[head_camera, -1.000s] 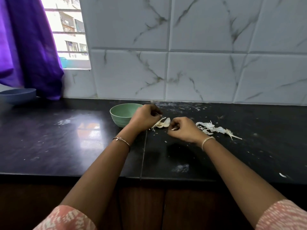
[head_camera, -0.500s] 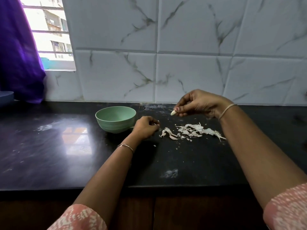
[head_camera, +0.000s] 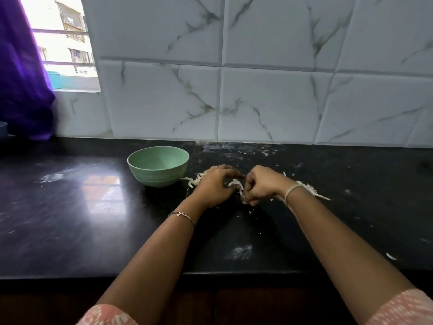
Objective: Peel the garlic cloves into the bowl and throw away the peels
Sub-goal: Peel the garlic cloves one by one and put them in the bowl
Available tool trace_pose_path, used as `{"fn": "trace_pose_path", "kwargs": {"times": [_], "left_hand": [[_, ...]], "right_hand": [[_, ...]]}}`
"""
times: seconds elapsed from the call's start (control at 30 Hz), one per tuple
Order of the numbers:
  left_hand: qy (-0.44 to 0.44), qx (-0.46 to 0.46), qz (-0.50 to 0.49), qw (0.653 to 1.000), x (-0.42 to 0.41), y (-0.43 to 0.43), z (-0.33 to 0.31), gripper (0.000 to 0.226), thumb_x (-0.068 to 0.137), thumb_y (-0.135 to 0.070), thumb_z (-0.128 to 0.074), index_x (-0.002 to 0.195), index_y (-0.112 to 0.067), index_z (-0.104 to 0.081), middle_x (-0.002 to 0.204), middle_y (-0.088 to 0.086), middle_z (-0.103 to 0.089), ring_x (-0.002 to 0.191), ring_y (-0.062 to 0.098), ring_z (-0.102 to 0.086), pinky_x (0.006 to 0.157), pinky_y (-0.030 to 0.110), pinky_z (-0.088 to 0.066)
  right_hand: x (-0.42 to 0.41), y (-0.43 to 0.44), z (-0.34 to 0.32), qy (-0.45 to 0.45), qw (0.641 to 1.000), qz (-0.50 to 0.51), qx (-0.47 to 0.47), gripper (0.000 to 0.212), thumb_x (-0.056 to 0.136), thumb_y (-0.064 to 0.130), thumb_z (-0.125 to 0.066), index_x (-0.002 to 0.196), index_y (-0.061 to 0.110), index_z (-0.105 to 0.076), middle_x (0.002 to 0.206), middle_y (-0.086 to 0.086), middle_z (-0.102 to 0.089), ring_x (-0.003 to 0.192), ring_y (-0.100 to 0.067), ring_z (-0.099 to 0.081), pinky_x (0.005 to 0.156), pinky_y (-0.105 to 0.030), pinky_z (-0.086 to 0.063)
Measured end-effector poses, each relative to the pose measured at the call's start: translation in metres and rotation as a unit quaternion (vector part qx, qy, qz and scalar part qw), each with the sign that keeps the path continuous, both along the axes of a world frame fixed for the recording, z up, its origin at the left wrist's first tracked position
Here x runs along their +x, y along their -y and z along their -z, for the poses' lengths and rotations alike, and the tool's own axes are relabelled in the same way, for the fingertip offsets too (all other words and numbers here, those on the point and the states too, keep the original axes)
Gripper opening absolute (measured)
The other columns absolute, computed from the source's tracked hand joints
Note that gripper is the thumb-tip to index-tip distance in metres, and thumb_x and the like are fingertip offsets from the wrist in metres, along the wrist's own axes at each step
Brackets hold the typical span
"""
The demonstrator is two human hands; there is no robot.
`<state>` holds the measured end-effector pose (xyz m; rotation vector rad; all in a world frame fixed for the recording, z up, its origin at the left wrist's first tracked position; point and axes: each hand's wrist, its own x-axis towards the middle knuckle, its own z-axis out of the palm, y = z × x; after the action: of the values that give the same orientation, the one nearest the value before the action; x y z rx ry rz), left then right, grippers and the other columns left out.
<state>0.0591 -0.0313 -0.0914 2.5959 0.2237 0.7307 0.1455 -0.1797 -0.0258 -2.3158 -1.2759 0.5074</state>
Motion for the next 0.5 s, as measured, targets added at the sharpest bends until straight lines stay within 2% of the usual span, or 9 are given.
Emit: {"fn": "trace_pose_path", "kwargs": {"times": [0.03, 0.1, 0.2, 0.27, 0.3, 0.4, 0.43, 0.5], "left_hand": [[-0.024, 0.011, 0.018, 0.999, 0.0, 0.002, 0.001, 0.031, 0.081, -0.034, -0.067, 0.112, -0.033, -0.072, 0.124, -0.006, -0.065, 0.114, 0.014, -0.058, 0.1, 0.036, -0.045], [-0.068, 0.04, 0.02, 0.997, 0.0, 0.005, 0.002, 0.025, 0.084, -0.041, -0.068, 0.109, -0.037, -0.072, 0.125, -0.014, -0.064, 0.118, 0.013, -0.056, 0.1, 0.044, -0.045], [-0.09, 0.084, -0.045, 0.991, -0.002, 0.006, 0.001, 0.025, 0.086, -0.054, -0.063, 0.105, -0.039, -0.071, 0.119, -0.016, -0.065, 0.117, 0.014, -0.054, 0.099, 0.046, -0.041], [-0.098, 0.108, -0.105, 0.984, -0.005, 0.007, -0.002, 0.024, 0.09, -0.048, -0.06, 0.109, -0.036, -0.07, 0.121, -0.011, -0.064, 0.12, 0.018, -0.05, 0.098, 0.045, -0.037], [-0.092, 0.107, -0.124, 0.982, -0.007, 0.006, -0.003, 0.023, 0.092, -0.042, -0.059, 0.111, -0.035, -0.07, 0.123, -0.008, -0.062, 0.122, 0.02, -0.048, 0.098, 0.044, -0.036], [-0.064, 0.087, -0.139, 0.984, -0.012, 0.006, -0.006, 0.034, 0.091, -0.024, -0.057, 0.123, -0.033, -0.065, 0.133, -0.005, -0.053, 0.126, 0.021, -0.043, 0.101, 0.043, -0.035], [-0.049, 0.076, -0.134, 0.987, -0.013, 0.007, -0.006, 0.039, 0.089, -0.021, -0.058, 0.125, -0.033, -0.062, 0.134, -0.005, -0.052, 0.126, 0.021, -0.042, 0.102, 0.043, -0.035], [-0.016, 0.051, -0.101, 0.994, -0.012, 0.009, -0.008, 0.048, 0.083, -0.018, -0.061, 0.129, -0.033, -0.06, 0.13, -0.003, -0.053, 0.123, 0.021, -0.044, 0.102, 0.041, -0.038]], "right_hand": [[-0.001, 0.001, 0.005, 0.013, 1.0, 0.002, -0.024, 0.012, 0.078, -0.003, -0.075, 0.071, 0.006, -0.071, 0.082, -0.015, -0.075, 0.065, -0.017, -0.07, 0.069, -0.025, -0.059], [0.003, 0.002, -0.001, 0.006, 1.0, 0.006, -0.013, 0.009, 0.078, -0.002, -0.076, 0.074, 0.004, -0.072, 0.08, -0.015, -0.074, 0.061, -0.014, -0.069, 0.063, -0.021, -0.058], [0.01, 0.013, -0.026, -0.094, 0.991, -0.003, 0.098, 0.004, 0.08, -0.002, -0.074, 0.079, 0.0, -0.07, 0.07, -0.01, -0.072, 0.056, -0.009, -0.067, 0.054, -0.016, -0.053], [0.01, 0.016, -0.026, -0.132, 0.982, -0.023, 0.135, 0.003, 0.081, 0.0, -0.074, 0.083, 0.002, -0.071, 0.072, -0.007, -0.073, 0.06, -0.009, -0.067, 0.057, -0.017, -0.053], [0.01, 0.015, -0.018, -0.107, 0.987, -0.028, 0.115, 0.003, 0.081, 0.003, -0.075, 0.083, 0.003, -0.072, 0.073, -0.004, -0.073, 0.063, -0.008, -0.066, 0.06, -0.019, -0.053], [0.016, 0.01, 0.016, 0.059, 0.998, -0.024, 0.001, 0.009, 0.08, 0.021, -0.08, 0.082, 0.013, -0.077, 0.074, 0.007, -0.071, 0.072, -0.007, -0.063, 0.073, -0.026, -0.051], [0.019, 0.009, 0.021, 0.078, 0.997, -0.012, 0.012, 0.011, 0.08, 0.026, -0.079, 0.081, 0.016, -0.077, 0.076, 0.007, -0.071, 0.075, -0.008, -0.063, 0.074, -0.027, -0.051], [0.025, 0.009, 0.022, 0.051, 0.992, 0.026, 0.111, 0.013, 0.081, 0.03, -0.078, 0.079, 0.016, -0.077, 0.077, 0.002, -0.072, 0.072, -0.011, -0.062, 0.067, -0.026, -0.05]]}}
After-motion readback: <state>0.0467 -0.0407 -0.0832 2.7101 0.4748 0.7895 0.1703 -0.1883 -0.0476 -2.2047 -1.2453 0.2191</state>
